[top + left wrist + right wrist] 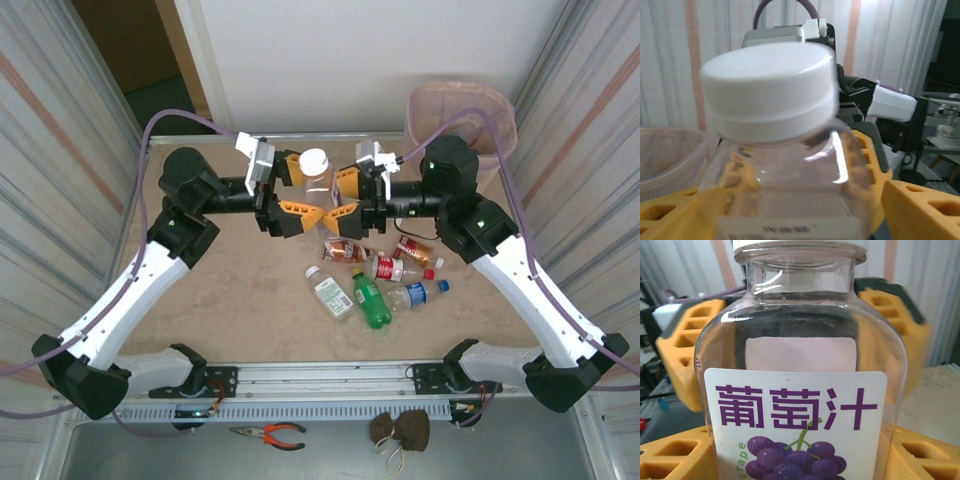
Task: Put the plastic bottles in the bin
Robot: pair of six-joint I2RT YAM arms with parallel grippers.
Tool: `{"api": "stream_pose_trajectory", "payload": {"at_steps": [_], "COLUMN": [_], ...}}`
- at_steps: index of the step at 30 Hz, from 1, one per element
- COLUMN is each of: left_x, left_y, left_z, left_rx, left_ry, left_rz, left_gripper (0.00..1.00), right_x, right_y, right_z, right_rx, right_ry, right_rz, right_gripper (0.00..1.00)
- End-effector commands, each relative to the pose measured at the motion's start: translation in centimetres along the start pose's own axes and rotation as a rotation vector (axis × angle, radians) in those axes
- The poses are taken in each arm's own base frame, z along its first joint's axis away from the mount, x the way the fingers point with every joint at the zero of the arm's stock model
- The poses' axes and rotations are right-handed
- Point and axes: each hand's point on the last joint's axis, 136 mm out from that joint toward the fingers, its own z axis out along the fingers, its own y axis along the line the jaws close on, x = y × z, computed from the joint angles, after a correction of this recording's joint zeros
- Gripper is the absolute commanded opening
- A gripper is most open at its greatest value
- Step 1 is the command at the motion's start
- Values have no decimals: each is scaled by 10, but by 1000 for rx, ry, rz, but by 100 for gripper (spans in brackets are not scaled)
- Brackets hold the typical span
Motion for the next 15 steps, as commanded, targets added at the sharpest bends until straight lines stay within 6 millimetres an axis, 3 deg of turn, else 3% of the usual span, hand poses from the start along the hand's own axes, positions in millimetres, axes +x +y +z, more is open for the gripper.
{"api": "stream_pose_trajectory", "payload": {"at_steps": [1,6,15], "left_x": [-17,-14,-2], "left_y": [7,28,35], "left_z": [-18,-44,-48], "left_rx": [-155,-329,-345], "left_ry": [-45,-79,-67], "left_rz": [76,67,37], "left_gripper": [88,93,93], "right_x": [-15,-17,-10], "right_y": [-16,-61,-185], "right_z": [-21,-56,-147], "right_rx": [105,277,748], "right_ry": [-21,-31,-63], "right_rz": [-1,77,322], "right_gripper": [54,53,50]}}
